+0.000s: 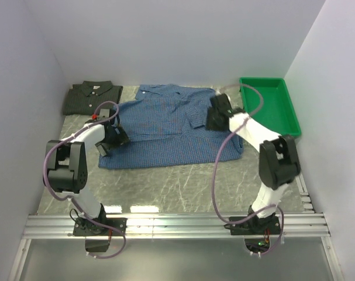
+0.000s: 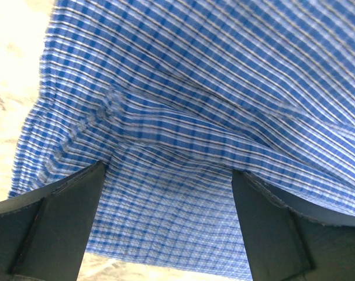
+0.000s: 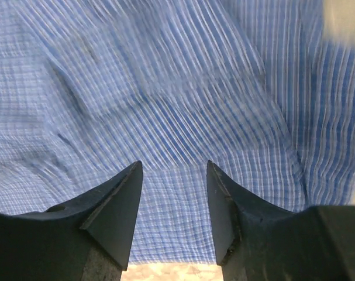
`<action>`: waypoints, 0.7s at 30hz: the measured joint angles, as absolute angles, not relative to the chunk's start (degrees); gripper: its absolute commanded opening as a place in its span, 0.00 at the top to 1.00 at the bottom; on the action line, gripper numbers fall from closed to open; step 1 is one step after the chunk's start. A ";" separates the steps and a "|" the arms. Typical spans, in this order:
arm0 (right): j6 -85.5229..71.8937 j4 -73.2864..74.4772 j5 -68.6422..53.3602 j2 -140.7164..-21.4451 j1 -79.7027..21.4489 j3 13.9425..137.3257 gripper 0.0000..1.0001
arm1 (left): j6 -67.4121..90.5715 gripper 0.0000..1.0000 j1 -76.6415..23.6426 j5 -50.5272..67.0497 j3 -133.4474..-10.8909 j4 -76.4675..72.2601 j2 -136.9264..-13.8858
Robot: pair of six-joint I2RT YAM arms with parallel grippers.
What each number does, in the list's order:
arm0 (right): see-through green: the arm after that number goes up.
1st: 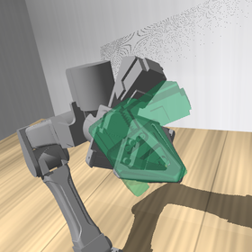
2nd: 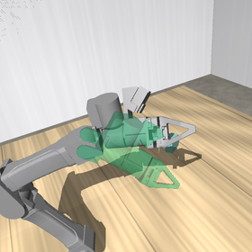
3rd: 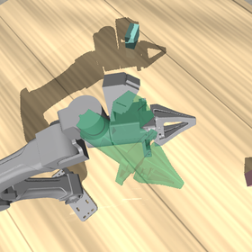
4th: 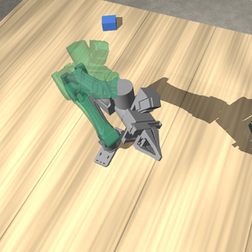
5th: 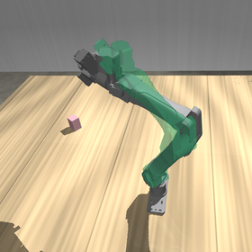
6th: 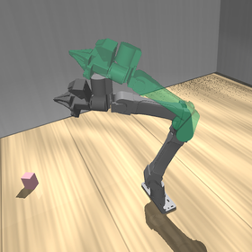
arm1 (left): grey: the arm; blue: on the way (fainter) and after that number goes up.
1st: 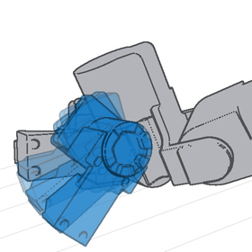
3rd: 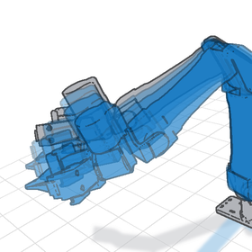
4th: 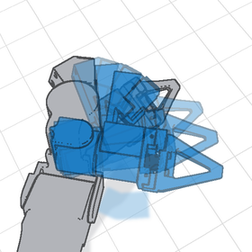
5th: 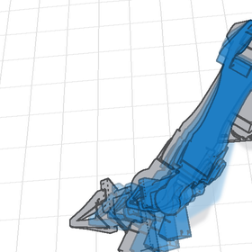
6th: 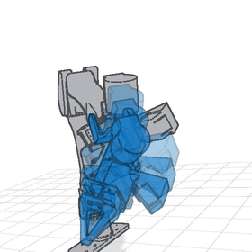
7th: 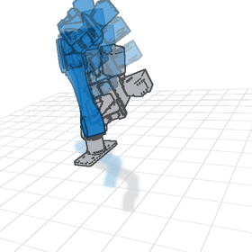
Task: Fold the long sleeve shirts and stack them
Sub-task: Fold the shirt
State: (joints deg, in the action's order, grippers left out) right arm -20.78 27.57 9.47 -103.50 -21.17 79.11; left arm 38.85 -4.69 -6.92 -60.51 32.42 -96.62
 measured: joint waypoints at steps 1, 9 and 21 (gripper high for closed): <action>-21.93 26.57 8.75 -101.43 -20.53 75.44 0.46 | 38.87 0.04 -4.32 -6.96 -60.58 32.40 -97.19; -33.61 18.31 3.29 -86.13 -10.00 48.82 0.48 | 39.94 0.02 -2.85 -6.68 -60.40 32.25 -98.41; -43.57 9.91 -3.33 -83.09 -0.58 37.80 0.49 | 40.25 0.03 -0.75 -5.39 -56.66 29.71 -95.83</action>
State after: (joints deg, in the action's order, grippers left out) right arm -43.57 9.91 -3.33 -83.09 -0.58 37.80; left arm 40.25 -0.75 -5.39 -56.66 29.71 -95.83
